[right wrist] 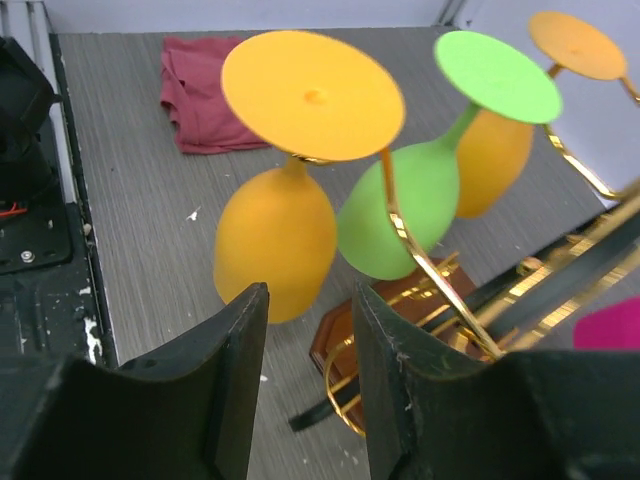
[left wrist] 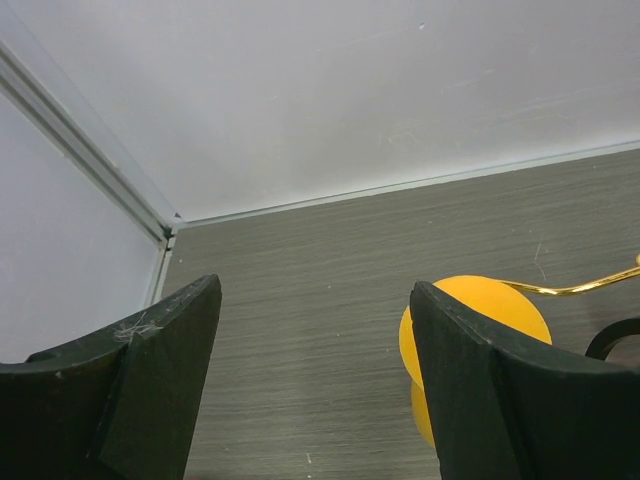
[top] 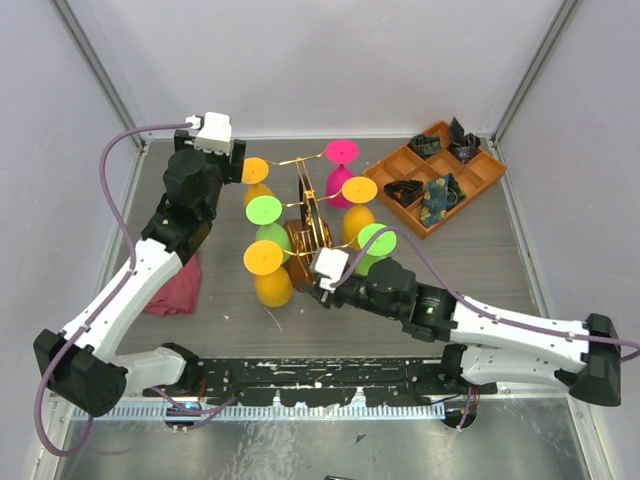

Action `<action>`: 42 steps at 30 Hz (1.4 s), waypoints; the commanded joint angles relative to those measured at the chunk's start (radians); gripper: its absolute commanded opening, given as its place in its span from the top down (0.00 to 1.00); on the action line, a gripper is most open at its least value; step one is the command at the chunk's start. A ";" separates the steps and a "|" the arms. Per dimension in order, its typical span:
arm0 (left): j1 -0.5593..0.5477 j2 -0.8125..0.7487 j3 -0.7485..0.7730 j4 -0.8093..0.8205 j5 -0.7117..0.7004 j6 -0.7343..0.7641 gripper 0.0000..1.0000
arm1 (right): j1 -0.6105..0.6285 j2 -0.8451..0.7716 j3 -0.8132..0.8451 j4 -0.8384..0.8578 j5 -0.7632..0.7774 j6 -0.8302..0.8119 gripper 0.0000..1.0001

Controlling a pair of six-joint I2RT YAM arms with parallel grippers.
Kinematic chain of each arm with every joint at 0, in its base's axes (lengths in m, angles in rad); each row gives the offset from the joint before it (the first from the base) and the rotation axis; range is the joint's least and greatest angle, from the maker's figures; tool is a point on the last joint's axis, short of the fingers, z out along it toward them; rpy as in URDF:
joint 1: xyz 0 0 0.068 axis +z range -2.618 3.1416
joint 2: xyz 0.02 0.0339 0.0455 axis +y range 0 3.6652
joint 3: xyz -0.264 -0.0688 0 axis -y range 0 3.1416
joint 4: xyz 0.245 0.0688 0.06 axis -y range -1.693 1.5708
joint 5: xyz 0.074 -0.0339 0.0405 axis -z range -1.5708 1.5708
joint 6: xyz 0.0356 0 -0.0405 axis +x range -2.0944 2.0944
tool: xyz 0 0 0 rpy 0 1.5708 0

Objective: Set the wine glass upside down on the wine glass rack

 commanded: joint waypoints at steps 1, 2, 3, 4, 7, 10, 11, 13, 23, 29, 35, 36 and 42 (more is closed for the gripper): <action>0.003 -0.012 0.042 0.003 0.003 -0.007 0.12 | 0.006 -0.111 0.152 -0.271 0.106 0.077 0.55; 0.003 -0.011 0.057 -0.007 -0.001 -0.018 0.04 | 0.005 -0.123 0.188 -0.317 0.140 0.095 0.54; 0.003 -0.006 0.080 -0.019 -0.007 -0.032 0.01 | 0.006 -0.129 0.227 -0.364 0.182 0.112 0.53; 0.003 -0.001 0.107 -0.040 -0.010 -0.044 0.02 | 0.006 -0.128 0.268 -0.402 0.234 0.126 0.50; 0.002 0.033 0.208 -0.118 -0.031 -0.081 0.02 | 0.006 -0.093 0.399 -0.477 0.380 0.150 0.38; -0.003 0.088 0.310 -0.175 -0.120 -0.138 0.02 | 0.006 -0.028 0.506 -0.461 0.577 0.144 0.02; -0.006 0.106 0.338 -0.186 -0.163 -0.154 0.02 | 0.005 -0.008 0.536 -0.439 0.631 0.131 0.00; -0.016 0.135 0.377 -0.189 -0.256 -0.169 0.02 | 0.001 0.042 0.601 -0.394 0.723 0.107 0.00; -0.053 0.195 0.415 -0.095 -0.416 -0.074 0.02 | -0.399 0.209 0.919 -0.513 0.570 0.313 0.00; -0.055 0.190 0.409 -0.067 -0.381 -0.051 0.02 | -0.469 0.401 1.200 -0.726 0.741 0.295 0.00; -0.056 0.187 0.404 -0.031 -0.397 -0.013 0.02 | -0.468 0.352 1.084 -0.623 0.661 0.286 0.00; -0.056 0.188 0.403 -0.025 -0.405 -0.003 0.02 | -0.469 0.339 1.062 -0.601 0.653 0.288 0.00; -0.056 0.182 0.400 -0.011 -0.407 0.008 0.02 | -0.468 0.326 1.048 -0.583 0.678 0.283 0.00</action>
